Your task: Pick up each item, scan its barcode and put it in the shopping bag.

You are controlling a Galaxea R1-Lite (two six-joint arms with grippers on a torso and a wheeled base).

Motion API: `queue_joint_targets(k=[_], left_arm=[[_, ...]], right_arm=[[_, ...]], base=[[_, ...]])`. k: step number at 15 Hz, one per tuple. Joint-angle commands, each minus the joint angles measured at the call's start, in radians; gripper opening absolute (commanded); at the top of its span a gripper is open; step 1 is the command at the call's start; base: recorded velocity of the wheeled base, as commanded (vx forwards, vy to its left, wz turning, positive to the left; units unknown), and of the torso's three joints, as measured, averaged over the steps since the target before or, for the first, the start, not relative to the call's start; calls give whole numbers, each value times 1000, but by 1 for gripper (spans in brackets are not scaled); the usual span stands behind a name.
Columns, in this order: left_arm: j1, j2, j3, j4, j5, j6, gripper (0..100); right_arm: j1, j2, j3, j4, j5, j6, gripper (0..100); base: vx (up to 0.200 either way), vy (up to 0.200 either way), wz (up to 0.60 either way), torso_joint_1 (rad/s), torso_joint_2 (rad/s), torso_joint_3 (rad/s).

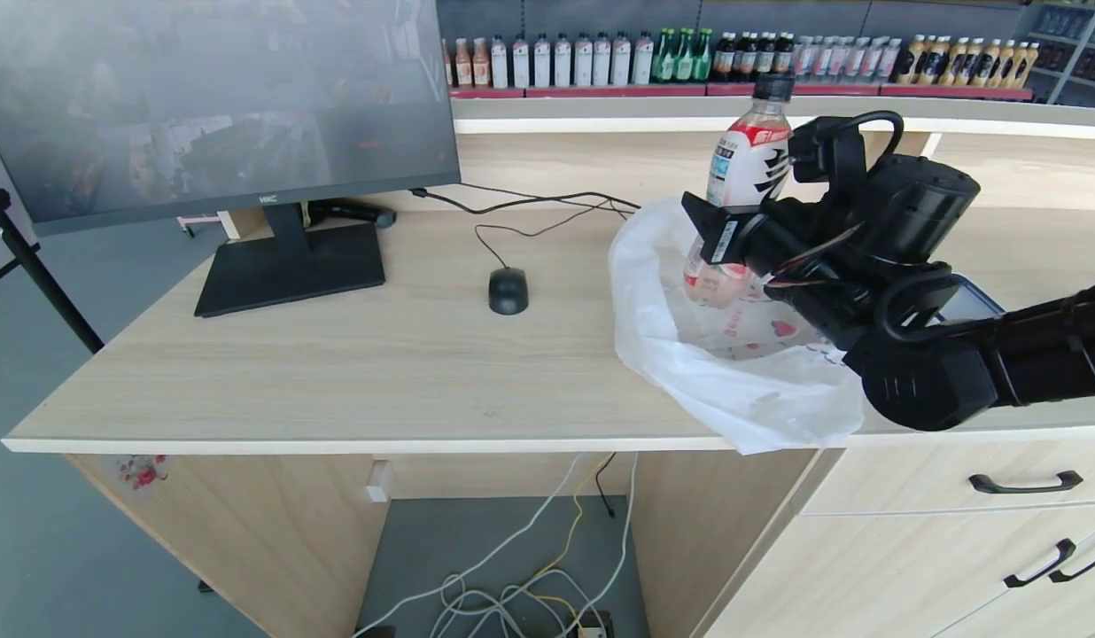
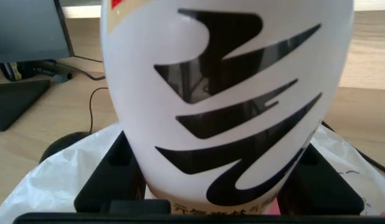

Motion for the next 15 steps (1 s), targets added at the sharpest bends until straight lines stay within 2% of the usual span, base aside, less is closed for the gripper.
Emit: queue_joint_targets(k=[1,9,15], left_arm=[[0,0,0,0,-1,0,100],[0,0,0,0,1,-1,100],[0,0,1,0,-1,-1,100]], right_arm=[[-5,38,-4,-3,0,0,0],[-13,136,-76,-44,11,-15,0],[-10,155,-67,-46,11,-41,0]], base=[[0,0,0,0,0,0],[0,0,0,0,0,0],[0,0,0,0,0,0]])
